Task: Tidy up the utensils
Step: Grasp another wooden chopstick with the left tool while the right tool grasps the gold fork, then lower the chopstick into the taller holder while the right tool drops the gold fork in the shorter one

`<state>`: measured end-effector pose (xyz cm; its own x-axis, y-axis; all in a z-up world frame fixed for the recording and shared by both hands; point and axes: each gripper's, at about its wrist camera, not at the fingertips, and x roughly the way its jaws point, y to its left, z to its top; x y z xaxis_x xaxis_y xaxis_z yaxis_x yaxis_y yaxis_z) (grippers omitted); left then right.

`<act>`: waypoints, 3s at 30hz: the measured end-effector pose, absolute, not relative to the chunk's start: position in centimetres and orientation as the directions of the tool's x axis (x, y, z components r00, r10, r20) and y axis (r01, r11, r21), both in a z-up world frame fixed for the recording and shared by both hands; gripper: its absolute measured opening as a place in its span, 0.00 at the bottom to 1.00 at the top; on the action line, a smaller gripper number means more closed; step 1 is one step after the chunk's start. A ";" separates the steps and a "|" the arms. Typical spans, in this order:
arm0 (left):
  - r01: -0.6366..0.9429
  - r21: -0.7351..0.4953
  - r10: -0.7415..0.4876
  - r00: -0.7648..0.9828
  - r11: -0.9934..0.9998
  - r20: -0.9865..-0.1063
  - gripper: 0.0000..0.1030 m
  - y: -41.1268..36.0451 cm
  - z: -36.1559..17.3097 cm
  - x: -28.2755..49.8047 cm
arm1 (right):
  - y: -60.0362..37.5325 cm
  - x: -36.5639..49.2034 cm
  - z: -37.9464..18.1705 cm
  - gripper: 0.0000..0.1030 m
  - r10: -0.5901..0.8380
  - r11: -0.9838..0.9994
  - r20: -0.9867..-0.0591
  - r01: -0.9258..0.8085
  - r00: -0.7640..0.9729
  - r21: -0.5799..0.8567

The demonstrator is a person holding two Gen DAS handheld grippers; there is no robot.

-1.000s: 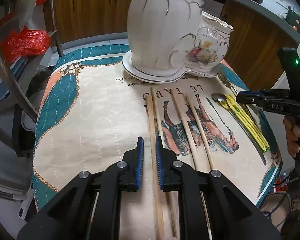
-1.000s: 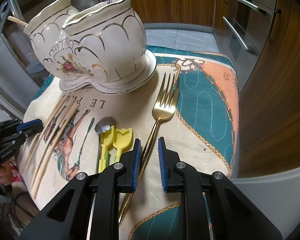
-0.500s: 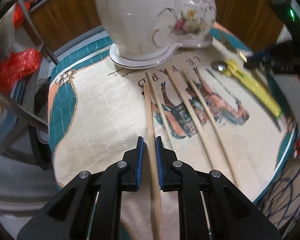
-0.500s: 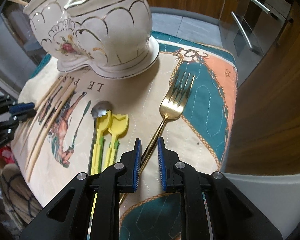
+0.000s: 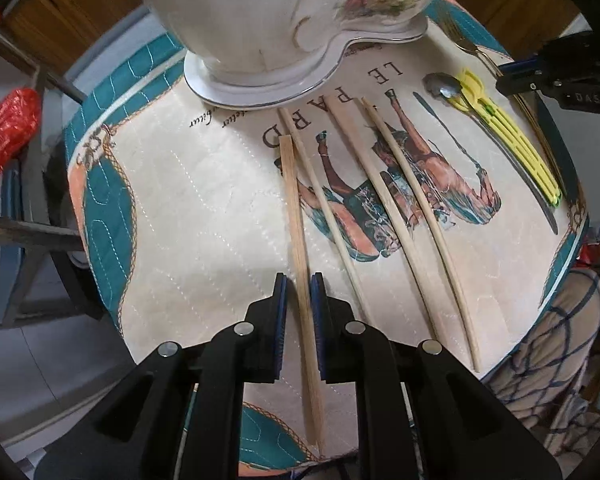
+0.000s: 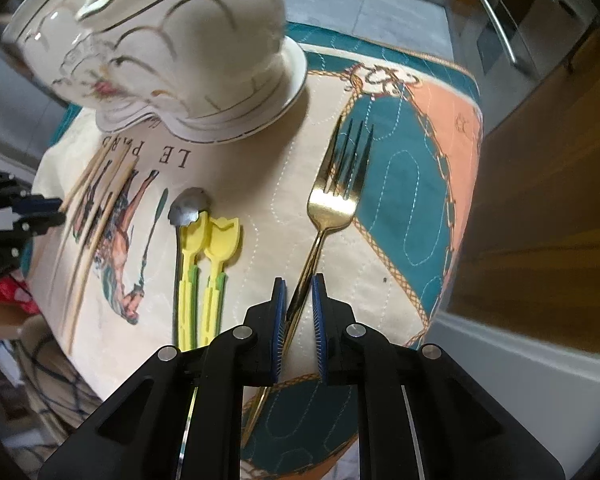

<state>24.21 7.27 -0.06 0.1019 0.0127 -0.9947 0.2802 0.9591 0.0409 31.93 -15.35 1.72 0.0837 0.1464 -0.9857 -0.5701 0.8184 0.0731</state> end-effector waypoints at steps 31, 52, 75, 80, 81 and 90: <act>0.096 -0.302 -0.277 0.715 0.949 -0.642 0.05 11.0 8.4 15.4 | -21.4 26.8 7.0 0.07 0.518 0.815 -0.764 -0.493 0.385 0.304; 0.130 -0.249 -0.206 0.929 0.960 -0.308 0.05 6.8 17.7 20.6 | -17.3 26.1 16.7 0.07 0.604 0.767 -0.575 -0.600 0.553 0.228; -0.035 -0.070 0.023 0.985 0.997 -0.169 0.05 5.0 17.1 27.9 | -12.2 32.3 20.1 0.07 0.634 0.766 -0.401 -0.609 0.662 0.206; -0.043 -0.042 0.034 0.983 0.998 -0.182 0.06 4.4 14.8 27.9 | -11.1 33.2 17.3 0.07 0.589 0.797 -0.431 -0.581 0.684 0.167; -0.042 -0.044 0.033 0.982 0.998 -0.188 0.06 4.3 14.4 27.9 | -11.0 33.3 16.8 0.07 0.585 0.799 -0.439 -0.579 0.682 0.165; -0.019 0.034 0.024 0.988 0.999 -0.155 0.06 2.8 13.0 26.5 | -9.9 33.1 12.3 0.07 0.550 0.805 -0.518 -0.582 0.655 0.119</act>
<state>26.53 2.78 12.99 0.9876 0.0244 -0.1550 -0.0193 0.9992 0.0342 33.15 -9.95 12.25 0.6548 0.5502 -0.5182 -0.5817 0.8046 0.1194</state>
